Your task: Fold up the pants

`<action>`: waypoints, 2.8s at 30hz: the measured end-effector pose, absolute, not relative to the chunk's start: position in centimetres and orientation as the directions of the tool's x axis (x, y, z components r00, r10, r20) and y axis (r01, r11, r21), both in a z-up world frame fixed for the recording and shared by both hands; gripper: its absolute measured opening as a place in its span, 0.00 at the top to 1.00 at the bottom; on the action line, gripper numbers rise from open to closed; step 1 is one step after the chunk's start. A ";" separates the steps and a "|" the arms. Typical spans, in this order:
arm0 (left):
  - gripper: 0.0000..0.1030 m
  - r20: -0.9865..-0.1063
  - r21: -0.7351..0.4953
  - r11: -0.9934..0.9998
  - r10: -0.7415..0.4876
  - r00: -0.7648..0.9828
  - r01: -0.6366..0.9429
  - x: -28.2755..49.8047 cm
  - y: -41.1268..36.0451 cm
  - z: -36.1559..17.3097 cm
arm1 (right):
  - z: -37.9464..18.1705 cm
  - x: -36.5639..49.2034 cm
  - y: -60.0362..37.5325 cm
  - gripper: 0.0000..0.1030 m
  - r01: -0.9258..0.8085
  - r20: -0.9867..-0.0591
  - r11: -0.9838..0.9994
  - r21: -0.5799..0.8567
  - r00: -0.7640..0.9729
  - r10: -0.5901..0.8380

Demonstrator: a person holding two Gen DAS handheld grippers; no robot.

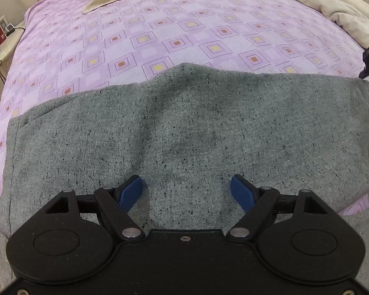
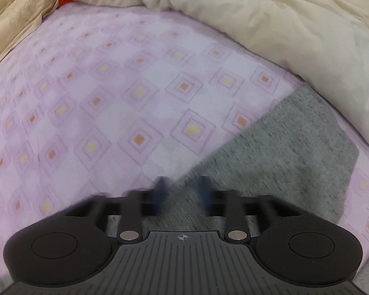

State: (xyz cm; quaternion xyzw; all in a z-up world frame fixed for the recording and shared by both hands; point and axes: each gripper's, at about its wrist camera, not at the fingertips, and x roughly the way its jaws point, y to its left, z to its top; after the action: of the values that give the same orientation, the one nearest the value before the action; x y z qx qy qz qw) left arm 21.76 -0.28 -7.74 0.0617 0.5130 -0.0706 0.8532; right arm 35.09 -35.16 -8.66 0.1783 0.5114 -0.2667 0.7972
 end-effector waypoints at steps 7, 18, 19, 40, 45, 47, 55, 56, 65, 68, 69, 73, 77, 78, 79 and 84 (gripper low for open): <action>0.24 -0.883 0.026 0.981 -0.067 0.465 0.190 22.2 -0.3 -6.7 | -6.7 28.2 -36.4 0.97 0.583 -0.900 0.801 0.136 0.410 -0.145; 0.23 -0.866 -0.157 0.983 -0.181 0.466 0.091 27.0 -0.8 -2.1 | -7.5 21.0 -36.1 0.97 0.563 -0.888 0.802 0.199 0.450 -0.096; 0.23 -0.872 -0.184 0.980 -0.197 0.448 0.072 27.9 -0.7 -2.2 | -7.6 20.9 -36.0 0.97 0.561 -0.887 0.803 0.199 0.452 -0.096; 0.93 -0.864 -0.314 0.946 -0.252 0.437 -0.076 32.4 -1.8 -3.7 | -1.2 16.6 -36.9 0.98 0.457 -0.708 0.761 0.461 0.707 0.005; 0.93 -0.756 -0.356 0.934 -0.306 0.579 0.030 26.2 1.1 1.7 | 2.0 10.0 -35.8 0.98 0.404 -0.663 0.773 0.488 0.748 0.027; 0.93 -0.726 -0.347 0.934 -0.323 0.607 0.083 22.9 2.0 2.6 | 1.1 7.4 -35.3 0.97 0.418 -0.701 0.774 0.476 0.712 0.046; 0.93 -0.775 -0.281 0.949 -0.311 0.550 0.141 11.6 3.8 -1.4 | -5.0 3.1 -33.7 0.95 0.427 -0.883 0.843 0.327 0.455 0.112; 0.93 -0.793 -0.270 0.953 -0.302 0.529 0.139 10.9 3.9 -2.4 | -4.9 2.8 -33.7 0.95 0.423 -0.888 0.847 0.323 0.445 0.116; 0.92 -0.857 -0.221 0.966 -0.257 0.447 0.131 8.1 3.6 -6.3 | -0.5 6.4 -33.6 0.71 0.423 -0.827 0.879 0.219 0.559 -0.063; 0.92 -0.859 -0.189 0.970 -0.239 0.453 0.154 8.4 2.9 -6.2 | -1.6 9.9 -32.6 0.71 0.401 -0.824 0.907 0.128 0.553 -0.128; 0.92 -0.860 -0.189 0.970 -0.239 0.452 0.153 8.4 2.7 -6.3 | -2.7 11.4 -32.6 0.71 0.398 -0.826 0.914 0.084 0.540 -0.159; 0.92 -0.868 -0.219 0.969 -0.248 0.431 0.115 9.4 3.1 -7.1 | -5.9 15.0 -31.8 0.71 0.403 -0.828 0.915 -0.023 0.505 -0.243; 0.92 -0.873 -0.241 0.966 -0.256 0.415 0.090 9.9 3.6 -7.3 | -8.5 17.4 -30.9 0.71 0.383 -0.846 0.914 -0.135 0.435 -0.307; 0.92 -0.875 -0.243 0.966 -0.256 0.411 0.084 10.2 3.5 -7.3 | -8.5 17.5 -30.6 0.71 0.369 -0.831 0.913 -0.173 0.443 -0.336; 0.92 -0.876 -0.246 0.966 -0.257 0.408 0.080 10.3 3.5 -7.4 | -8.3 17.6 -30.5 0.90 0.362 -0.827 0.911 -0.200 0.437 -0.355; 0.95 -0.845 -0.278 0.958 -0.281 0.454 0.076 10.5 3.8 -6.1 | -1.3 12.9 -34.4 0.97 0.454 -0.739 0.891 -0.027 0.591 -0.323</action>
State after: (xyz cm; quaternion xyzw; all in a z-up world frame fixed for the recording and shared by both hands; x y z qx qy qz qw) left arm 10.55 3.78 -6.15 -0.1003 0.5117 -0.1052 0.8468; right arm 12.92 -34.37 -1.31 0.0823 0.3957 -0.2187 0.8882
